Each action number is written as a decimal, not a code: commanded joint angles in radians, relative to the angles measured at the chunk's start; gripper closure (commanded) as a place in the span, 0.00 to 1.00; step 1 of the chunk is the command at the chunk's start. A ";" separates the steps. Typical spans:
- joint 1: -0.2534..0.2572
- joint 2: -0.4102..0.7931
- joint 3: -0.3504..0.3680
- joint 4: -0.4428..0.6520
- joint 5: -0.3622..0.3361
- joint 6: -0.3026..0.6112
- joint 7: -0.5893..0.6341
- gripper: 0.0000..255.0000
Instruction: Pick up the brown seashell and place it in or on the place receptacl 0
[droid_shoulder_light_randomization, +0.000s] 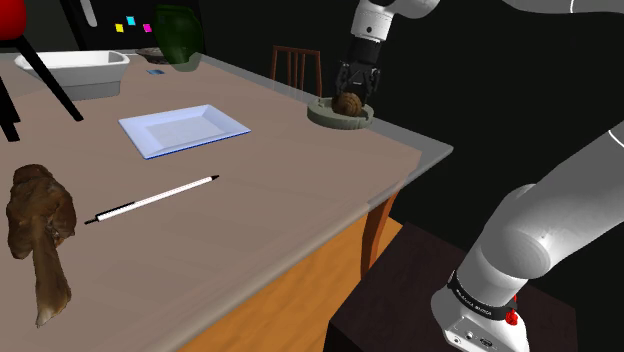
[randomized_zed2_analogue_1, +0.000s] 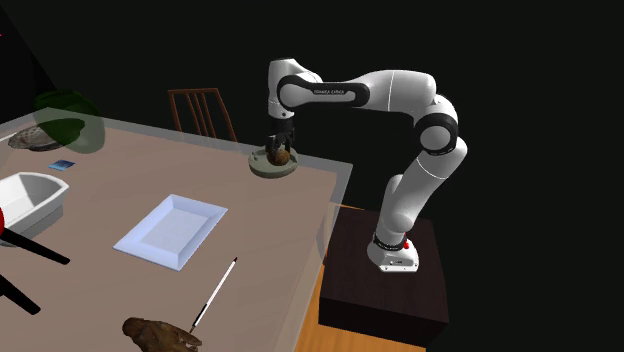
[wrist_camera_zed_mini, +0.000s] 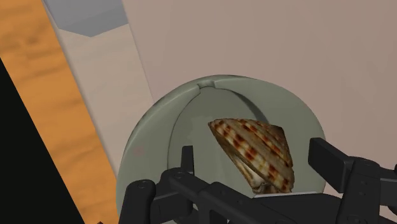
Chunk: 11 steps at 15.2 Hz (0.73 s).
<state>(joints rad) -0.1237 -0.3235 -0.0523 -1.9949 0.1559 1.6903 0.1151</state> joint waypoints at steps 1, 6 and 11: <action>0.000 -0.001 0.000 -0.002 0.000 0.001 0.000 0.00; 0.000 0.000 0.000 -0.002 0.000 0.001 0.000 1.00; 0.000 -0.001 0.000 -0.002 0.000 0.001 0.000 1.00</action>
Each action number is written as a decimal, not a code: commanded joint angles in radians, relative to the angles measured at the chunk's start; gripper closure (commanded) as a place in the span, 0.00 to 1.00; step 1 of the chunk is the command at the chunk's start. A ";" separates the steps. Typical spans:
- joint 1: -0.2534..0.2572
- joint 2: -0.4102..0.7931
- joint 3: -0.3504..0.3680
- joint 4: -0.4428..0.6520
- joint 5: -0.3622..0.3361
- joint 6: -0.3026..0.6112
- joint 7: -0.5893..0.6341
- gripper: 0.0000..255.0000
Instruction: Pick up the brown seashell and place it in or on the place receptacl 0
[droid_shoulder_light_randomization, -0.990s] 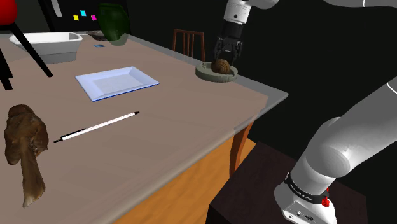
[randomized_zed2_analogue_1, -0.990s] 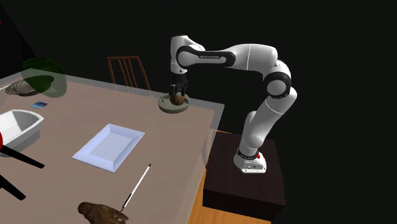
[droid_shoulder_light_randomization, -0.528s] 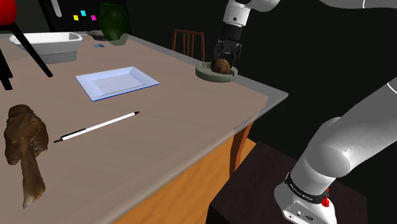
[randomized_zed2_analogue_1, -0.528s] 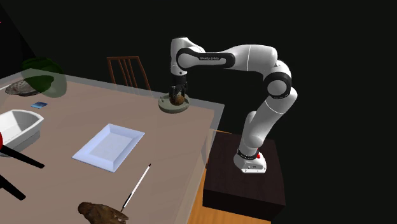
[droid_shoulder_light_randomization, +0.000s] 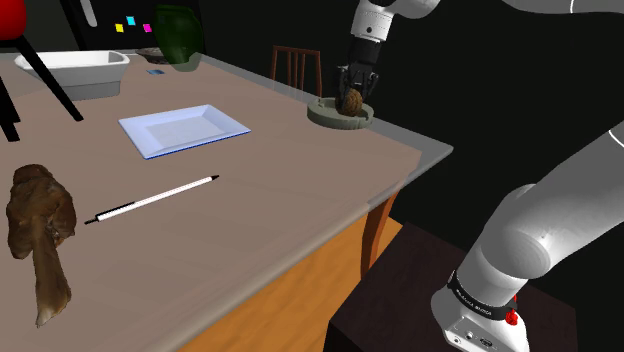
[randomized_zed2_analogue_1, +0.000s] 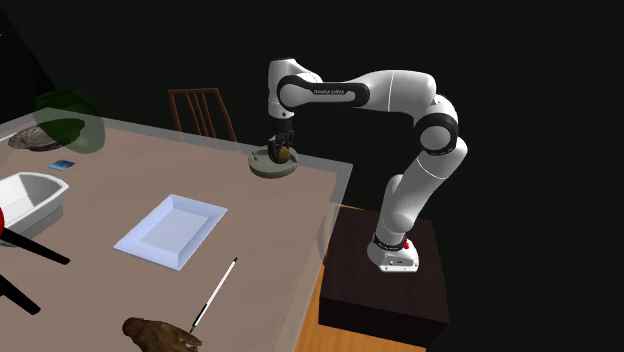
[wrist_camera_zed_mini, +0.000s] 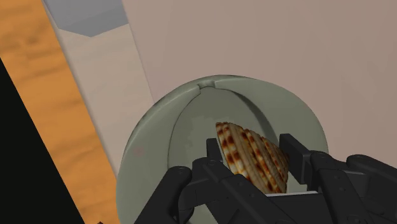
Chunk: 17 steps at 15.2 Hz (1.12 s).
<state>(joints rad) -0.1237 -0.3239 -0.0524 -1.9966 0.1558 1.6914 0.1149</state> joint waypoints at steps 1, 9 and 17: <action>0.000 0.000 0.000 0.000 0.000 0.000 0.000 1.00; 0.001 0.014 -0.002 0.095 -0.001 -0.079 0.011 1.00; 0.002 0.046 -0.005 0.236 0.000 -0.188 0.026 1.00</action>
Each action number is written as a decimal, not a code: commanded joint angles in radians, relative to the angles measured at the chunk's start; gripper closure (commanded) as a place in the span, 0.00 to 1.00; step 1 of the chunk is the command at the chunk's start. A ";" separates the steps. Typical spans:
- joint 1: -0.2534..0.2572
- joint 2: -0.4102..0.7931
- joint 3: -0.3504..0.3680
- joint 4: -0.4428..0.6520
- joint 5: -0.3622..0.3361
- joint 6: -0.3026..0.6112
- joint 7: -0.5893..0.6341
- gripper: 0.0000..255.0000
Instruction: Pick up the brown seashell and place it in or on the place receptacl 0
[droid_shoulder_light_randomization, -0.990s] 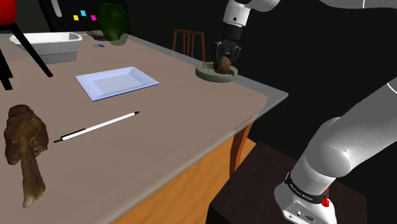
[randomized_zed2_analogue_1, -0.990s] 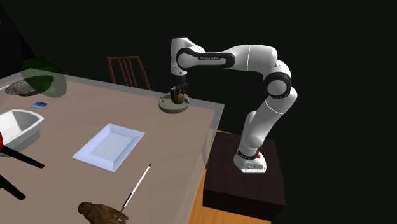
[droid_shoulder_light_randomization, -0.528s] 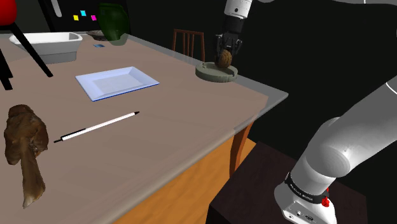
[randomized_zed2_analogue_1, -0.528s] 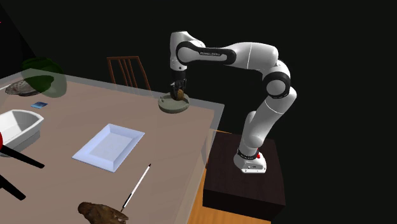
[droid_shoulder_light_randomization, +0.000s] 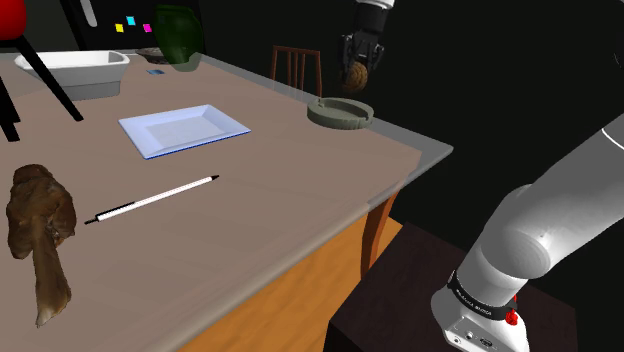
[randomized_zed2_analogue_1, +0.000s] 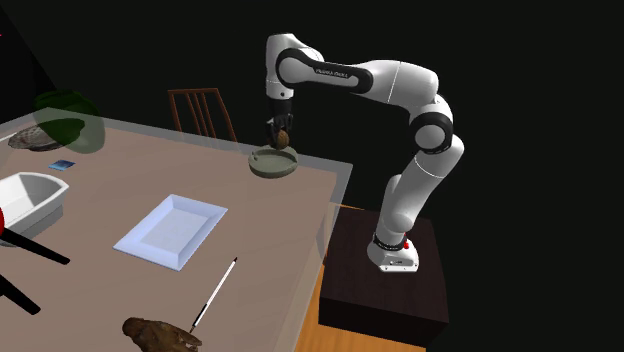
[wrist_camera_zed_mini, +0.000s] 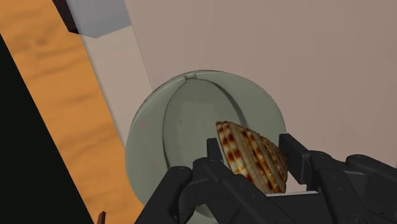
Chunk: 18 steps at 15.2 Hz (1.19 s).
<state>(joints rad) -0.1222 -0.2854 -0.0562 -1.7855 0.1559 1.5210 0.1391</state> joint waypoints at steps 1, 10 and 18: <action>0.000 0.013 -0.002 0.044 0.001 -0.031 0.003 1.00; -0.004 0.131 -0.016 0.214 0.006 -0.086 -0.007 1.00; -0.004 0.089 -0.012 0.057 0.003 0.028 -0.022 1.00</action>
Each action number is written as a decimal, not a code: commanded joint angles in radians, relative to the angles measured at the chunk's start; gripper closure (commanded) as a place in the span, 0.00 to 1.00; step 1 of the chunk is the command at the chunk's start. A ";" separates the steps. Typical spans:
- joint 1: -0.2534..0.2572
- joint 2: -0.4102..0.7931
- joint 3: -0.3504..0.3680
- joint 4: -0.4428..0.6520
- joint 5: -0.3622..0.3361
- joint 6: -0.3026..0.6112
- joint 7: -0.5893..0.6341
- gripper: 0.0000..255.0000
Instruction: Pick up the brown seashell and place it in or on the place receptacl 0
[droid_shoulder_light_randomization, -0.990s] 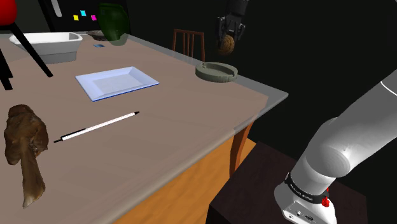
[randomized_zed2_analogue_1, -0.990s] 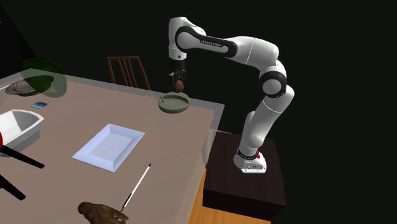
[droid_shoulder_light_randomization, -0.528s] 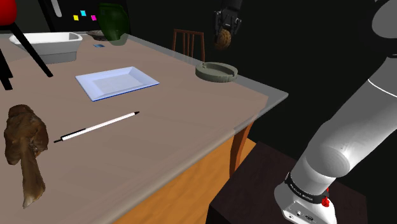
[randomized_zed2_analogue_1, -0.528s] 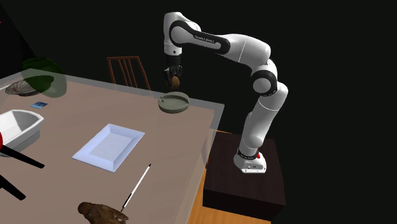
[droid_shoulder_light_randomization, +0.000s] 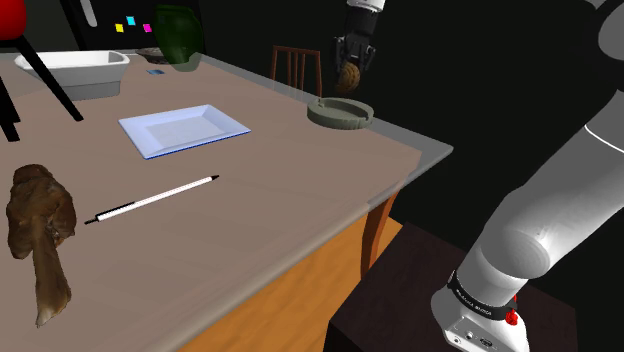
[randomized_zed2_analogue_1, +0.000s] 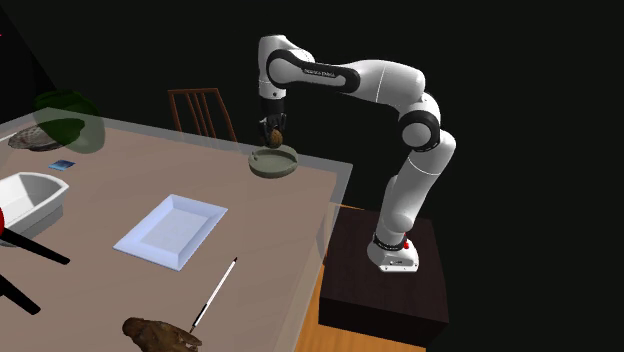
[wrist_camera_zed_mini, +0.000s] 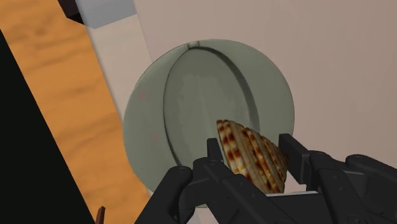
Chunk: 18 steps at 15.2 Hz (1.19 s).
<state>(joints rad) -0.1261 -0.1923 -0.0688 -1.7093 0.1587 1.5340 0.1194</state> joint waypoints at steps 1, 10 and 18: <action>0.000 -0.009 0.001 -0.038 0.000 0.029 -0.004 1.00; 0.000 -0.023 0.002 -0.108 -0.001 0.085 -0.011 1.00; 0.000 -0.023 0.002 -0.108 -0.001 0.085 -0.011 0.00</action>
<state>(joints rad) -0.1262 -0.2149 -0.0666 -1.8175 0.1577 1.6194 0.1082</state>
